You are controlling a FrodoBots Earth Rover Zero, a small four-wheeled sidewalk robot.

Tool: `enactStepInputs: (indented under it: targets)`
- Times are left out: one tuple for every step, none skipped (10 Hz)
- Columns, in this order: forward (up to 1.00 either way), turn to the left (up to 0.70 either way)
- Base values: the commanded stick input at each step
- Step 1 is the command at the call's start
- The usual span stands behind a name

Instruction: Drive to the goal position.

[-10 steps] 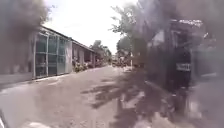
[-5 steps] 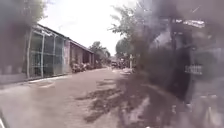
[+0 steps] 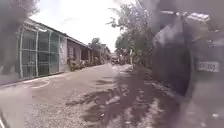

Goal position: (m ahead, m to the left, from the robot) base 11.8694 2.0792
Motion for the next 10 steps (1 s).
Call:
enactStepInputs:
  targets:
    - [0.7, 0.0]
    - [0.7, 0.0]
    - [0.7, 0.0]
    - [0.7, 0.0]
    - [0.7, 0.0]
    - [0.7, 0.0]
    - [0.7, 0.0]
    - [0.7, 0.0]
    - [0.7, 0.0]
    - [0.7, 0.0]
